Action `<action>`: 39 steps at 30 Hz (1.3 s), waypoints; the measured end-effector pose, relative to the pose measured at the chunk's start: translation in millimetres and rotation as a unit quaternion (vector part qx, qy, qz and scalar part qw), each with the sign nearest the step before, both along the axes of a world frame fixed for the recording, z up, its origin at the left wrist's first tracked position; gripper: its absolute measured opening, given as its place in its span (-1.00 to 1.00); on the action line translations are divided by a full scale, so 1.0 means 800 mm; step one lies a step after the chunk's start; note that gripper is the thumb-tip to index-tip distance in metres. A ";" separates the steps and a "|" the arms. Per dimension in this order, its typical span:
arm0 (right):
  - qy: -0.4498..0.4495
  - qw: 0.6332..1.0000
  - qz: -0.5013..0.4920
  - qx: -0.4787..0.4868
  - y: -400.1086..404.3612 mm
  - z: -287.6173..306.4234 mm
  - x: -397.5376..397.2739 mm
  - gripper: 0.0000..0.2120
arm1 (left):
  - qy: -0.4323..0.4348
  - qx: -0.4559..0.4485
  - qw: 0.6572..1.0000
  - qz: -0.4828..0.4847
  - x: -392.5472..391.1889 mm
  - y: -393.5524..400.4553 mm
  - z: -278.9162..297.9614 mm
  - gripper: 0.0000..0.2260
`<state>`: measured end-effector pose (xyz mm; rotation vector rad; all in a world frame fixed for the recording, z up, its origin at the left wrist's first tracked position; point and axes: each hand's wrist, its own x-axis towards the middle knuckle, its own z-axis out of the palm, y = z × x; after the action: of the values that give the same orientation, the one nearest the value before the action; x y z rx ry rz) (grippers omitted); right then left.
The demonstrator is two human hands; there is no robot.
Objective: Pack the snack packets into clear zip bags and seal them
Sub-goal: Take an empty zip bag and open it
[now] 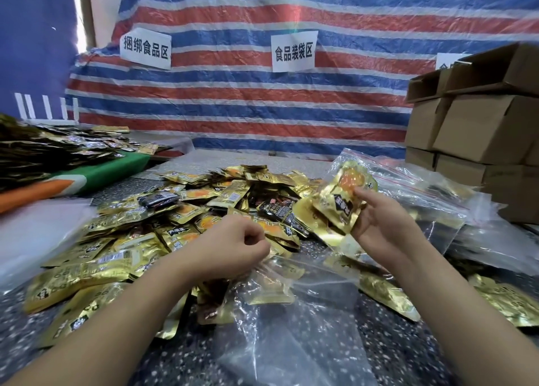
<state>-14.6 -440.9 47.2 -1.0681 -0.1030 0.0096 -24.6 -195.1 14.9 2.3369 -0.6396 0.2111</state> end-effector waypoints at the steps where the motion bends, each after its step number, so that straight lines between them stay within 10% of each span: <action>1: -0.017 0.999 0.025 0.028 0.001 0.001 -0.002 -0.77 | 0.004 -0.010 1.000 0.002 0.001 0.000 0.000 -0.74; 16: -0.191 0.907 0.053 -0.373 0.022 -0.010 -0.017 -0.75 | 0.013 -0.134 0.991 0.023 0.006 0.002 0.004 -0.67; 26: -0.161 0.930 0.127 -0.306 0.022 -0.010 -0.019 -0.68 | 0.108 -0.255 0.954 -0.116 -0.005 0.010 0.018 -0.79; 39: -0.185 0.851 0.194 -0.451 0.010 0.002 -0.025 -0.73 | 0.080 -0.243 0.964 -0.076 -0.006 0.004 0.016 -0.78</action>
<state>-35.0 -433.0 49.1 -1.9714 -0.7205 0.2391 -29.5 -191.8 27.7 1.8047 -0.6033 0.0931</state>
